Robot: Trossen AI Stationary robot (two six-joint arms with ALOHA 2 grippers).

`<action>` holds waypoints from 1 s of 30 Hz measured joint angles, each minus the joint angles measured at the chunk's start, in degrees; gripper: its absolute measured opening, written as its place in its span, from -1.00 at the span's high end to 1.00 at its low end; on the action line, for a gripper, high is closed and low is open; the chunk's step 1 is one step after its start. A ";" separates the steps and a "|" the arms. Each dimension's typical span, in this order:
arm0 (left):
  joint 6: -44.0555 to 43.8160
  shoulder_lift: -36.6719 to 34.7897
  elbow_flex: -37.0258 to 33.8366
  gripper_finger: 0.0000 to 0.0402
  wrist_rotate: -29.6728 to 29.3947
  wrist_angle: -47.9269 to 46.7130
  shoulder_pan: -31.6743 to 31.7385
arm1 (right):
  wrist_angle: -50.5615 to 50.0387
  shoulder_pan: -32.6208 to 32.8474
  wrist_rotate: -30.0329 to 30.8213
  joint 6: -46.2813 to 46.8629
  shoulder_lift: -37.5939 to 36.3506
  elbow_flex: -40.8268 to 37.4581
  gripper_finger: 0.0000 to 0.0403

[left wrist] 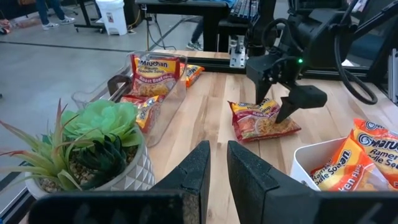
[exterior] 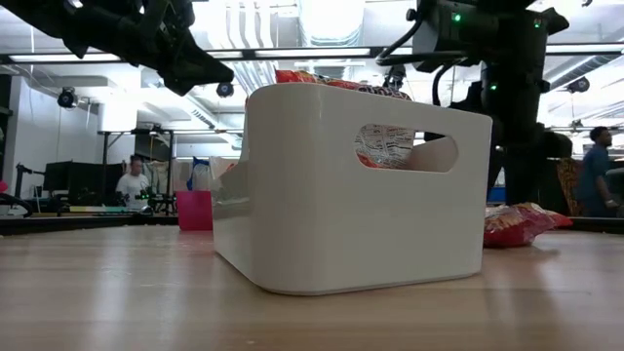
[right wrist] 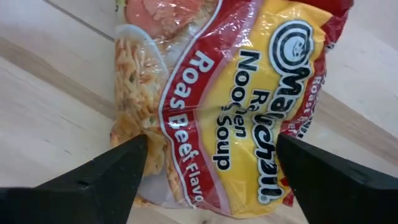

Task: Sort Maruchan noodles
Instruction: Put the red noodle pack into the transparent bin

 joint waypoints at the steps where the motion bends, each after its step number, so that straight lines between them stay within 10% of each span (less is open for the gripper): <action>1: 0.00 0.00 0.00 0.81 0.00 0.02 0.00 | 0.04 -0.01 0.00 -0.02 -0.09 -0.06 -0.68; 30: -0.04 0.00 0.00 0.81 0.00 0.02 0.02 | 1.11 -0.01 -0.05 -1.88 -0.39 -0.05 0.78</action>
